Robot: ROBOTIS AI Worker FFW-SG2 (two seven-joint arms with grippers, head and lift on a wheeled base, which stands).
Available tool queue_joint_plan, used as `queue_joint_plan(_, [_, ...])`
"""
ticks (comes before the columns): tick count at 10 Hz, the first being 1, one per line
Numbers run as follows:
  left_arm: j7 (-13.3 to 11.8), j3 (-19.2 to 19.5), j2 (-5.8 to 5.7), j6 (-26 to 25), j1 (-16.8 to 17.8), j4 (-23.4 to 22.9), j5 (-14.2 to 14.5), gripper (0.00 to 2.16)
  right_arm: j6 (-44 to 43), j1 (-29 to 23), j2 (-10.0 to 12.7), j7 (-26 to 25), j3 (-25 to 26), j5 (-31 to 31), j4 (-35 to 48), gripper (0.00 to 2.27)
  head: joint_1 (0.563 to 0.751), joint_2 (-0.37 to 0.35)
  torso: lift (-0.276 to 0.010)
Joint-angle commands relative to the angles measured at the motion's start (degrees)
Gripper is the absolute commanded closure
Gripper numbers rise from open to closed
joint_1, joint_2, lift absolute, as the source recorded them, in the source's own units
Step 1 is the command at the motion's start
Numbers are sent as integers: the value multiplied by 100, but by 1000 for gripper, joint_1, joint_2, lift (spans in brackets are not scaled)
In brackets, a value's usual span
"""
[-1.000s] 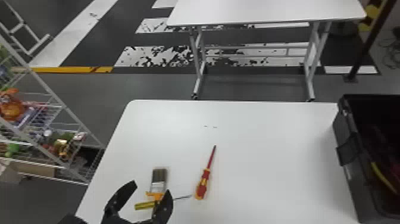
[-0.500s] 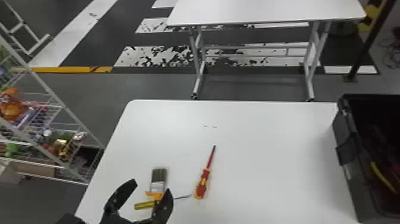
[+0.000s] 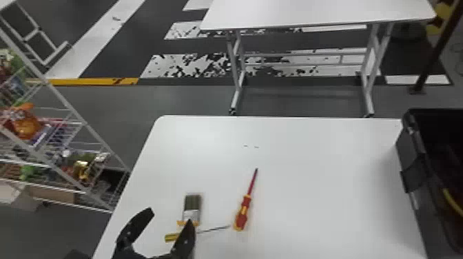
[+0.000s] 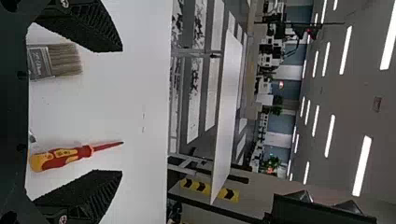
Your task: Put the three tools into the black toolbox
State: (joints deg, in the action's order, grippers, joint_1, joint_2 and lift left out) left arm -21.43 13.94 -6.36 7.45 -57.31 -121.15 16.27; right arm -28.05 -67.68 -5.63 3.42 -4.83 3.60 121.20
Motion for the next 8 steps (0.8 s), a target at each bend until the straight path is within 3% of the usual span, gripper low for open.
queue_joint_plan(1, [-72,180,12,85,1,144,-2,63,-82,9,0,0,0,0,-35,103,695,251,-51])
queue_joint_plan(4, [-151,522,38,349,89,601,-19,63,-187,9,0,0,0,0,-79,103,695,344,-51])
queue_joint_plan(7, [-520,865,29,542,273,1085,-54,63,-310,18,0,0,0,0,-167,103,695,350,-51])
queue_joint_plan(8, [-529,900,29,577,370,1243,-45,63,-345,18,0,0,0,0,-193,103,695,350,-51])
